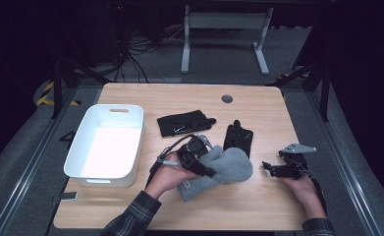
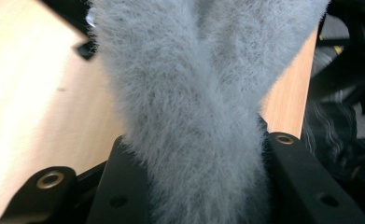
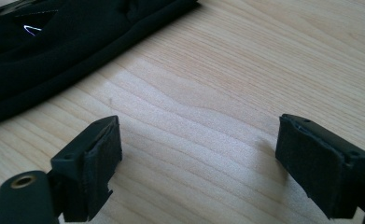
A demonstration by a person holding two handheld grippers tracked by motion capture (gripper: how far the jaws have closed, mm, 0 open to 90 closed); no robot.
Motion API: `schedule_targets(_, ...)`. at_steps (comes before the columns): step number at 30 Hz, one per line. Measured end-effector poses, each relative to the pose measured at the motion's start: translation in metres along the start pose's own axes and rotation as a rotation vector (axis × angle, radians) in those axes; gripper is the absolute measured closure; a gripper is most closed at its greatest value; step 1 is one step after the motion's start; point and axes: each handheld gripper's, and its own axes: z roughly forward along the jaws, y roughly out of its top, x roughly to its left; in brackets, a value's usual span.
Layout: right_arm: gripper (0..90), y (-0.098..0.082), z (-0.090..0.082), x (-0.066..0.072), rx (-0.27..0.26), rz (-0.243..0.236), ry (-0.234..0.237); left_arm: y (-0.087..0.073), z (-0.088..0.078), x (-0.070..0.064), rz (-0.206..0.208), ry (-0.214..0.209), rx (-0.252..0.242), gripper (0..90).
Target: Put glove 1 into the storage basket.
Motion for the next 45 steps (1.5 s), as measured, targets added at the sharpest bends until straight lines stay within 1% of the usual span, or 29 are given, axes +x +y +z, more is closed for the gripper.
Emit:
schedule_targets(1, 14.7, 0.0, 0.0, 0.0, 0.0, 0.0, 0.0, 0.0, -0.005, 0.002, -0.013, 0.008, -0.01, 66.1)
schedule_targets(5, 14.7, 0.0, 0.0, 0.0, 0.0, 0.0, 0.0, -0.002, -0.026, 0.01, -0.039, 0.047, -0.056, 66.1)
schedule_targets(6, 14.7, 0.0, 0.0, 0.0, 0.0, 0.0, 0.0, -0.003, -0.032, 0.012, -0.052, 0.061, -0.065, 66.1)
schedule_targets(8, 14.7, 0.0, 0.0, 0.0, 0.0, 0.0, 0.0, -0.004, -0.044, 0.017, -0.068, 0.081, -0.076, 66.1)
schedule_targets(10, 14.7, 0.0, 0.0, 0.0, 0.0, 0.0, 0.0, -0.006, -0.056, 0.022, -0.089, 0.1, -0.094, 66.1)
schedule_targets(11, 14.7, 0.0, 0.0, 0.0, 0.0, 0.0, 0.0, -0.008, -0.067, 0.026, -0.111, 0.114, -0.112, 66.1)
schedule_targets(12, 14.7, 0.0, 0.0, 0.0, 0.0, 0.0, 0.0, -0.008, -0.067, 0.026, -0.111, 0.114, -0.112, 66.1)
schedule_targets(13, 14.7, 0.0, 0.0, 0.0, 0.0, 0.0, 0.0, -0.009, -0.075, 0.029, -0.124, 0.128, -0.126, 66.1)
schedule_targets(15, 14.7, 0.0, 0.0, 0.0, 0.0, 0.001, 0.0, -0.012, -0.089, 0.034, -0.143, 0.154, -0.132, 66.1)
schedule_targets(16, 14.7, 0.0, 0.0, 0.0, 0.0, 0.001, 0.0, -0.014, -0.099, 0.038, -0.158, 0.171, -0.144, 66.1)
schedule_targets(17, 14.7, 0.0, 0.0, 0.0, 0.0, 0.001, 0.0, -0.014, -0.099, 0.038, -0.158, 0.171, -0.144, 66.1)
schedule_targets(18, 14.7, 0.0, 0.0, 0.0, 0.0, 0.001, 0.001, -0.018, -0.109, 0.043, -0.174, 0.189, -0.154, 66.1)
schedule_targets(23, 14.7, 0.0, 0.0, 0.0, 0.0, 0.001, 0.0, -0.03, -0.131, 0.054, -0.222, 0.225, -0.178, 66.1)
schedule_targets(27, 14.7, 0.0, 0.0, 0.0, 0.0, 0.001, 0.0, -0.041, -0.146, 0.06, -0.258, 0.252, -0.202, 66.1)
schedule_targets(28, 14.7, 0.0, 0.0, 0.0, 0.0, 0.001, 0.0, -0.044, -0.15, 0.061, -0.262, 0.261, -0.203, 66.1)
schedule_targets(30, 14.7, 0.0, 0.0, 0.0, 0.0, 0.001, 0.0, -0.048, -0.156, 0.064, -0.277, 0.267, -0.209, 66.1)
schedule_targets(32, 14.7, 0.0, 0.0, 0.0, 0.0, 0.001, 0.0, -0.055, -0.163, 0.068, -0.302, 0.279, -0.221, 66.1)
schedule_targets(33, 14.7, 0.0, 0.0, 0.0, 0.0, 0.001, 0.0, -0.058, -0.165, 0.07, -0.308, 0.285, -0.22, 66.1)
schedule_targets(34, 14.7, 0.0, 0.0, 0.0, 0.0, 0.001, 0.0, -0.063, -0.169, 0.072, -0.325, 0.29, -0.229, 66.1)
schedule_targets(35, 14.7, 0.0, 0.0, 0.0, 0.0, 0.001, 0.0, -0.066, -0.172, 0.074, -0.335, 0.295, -0.234, 66.1)
schedule_targets(36, 14.7, 0.0, 0.0, 0.0, 0.0, 0.001, 0.0, -0.066, -0.172, 0.074, -0.335, 0.295, -0.234, 66.1)
schedule_targets(37, 14.7, 0.0, 0.0, 0.0, 0.0, 0.001, 0.0, -0.069, -0.174, 0.076, -0.343, 0.303, -0.237, 66.1)
schedule_targets(40, 14.6, 0.0, 0.0, 0.0, 0.0, 0.001, 0.0, -0.08, -0.181, 0.083, -0.38, 0.321, -0.245, 66.1)
schedule_targets(42, 14.6, 0.0, 0.0, 0.0, 0.0, 0.001, 0.001, -0.083, -0.183, 0.084, -0.386, 0.326, -0.245, 66.1)
schedule_targets(44, 14.7, 0.0, 0.0, 0.0, 0.0, 0.001, 0.001, -0.089, -0.187, 0.087, -0.405, 0.342, -0.252, 66.1)
schedule_targets(45, 14.7, 0.0, 0.0, 0.0, 0.0, 0.001, 0.0, -0.094, -0.19, 0.09, -0.422, 0.35, -0.258, 66.1)
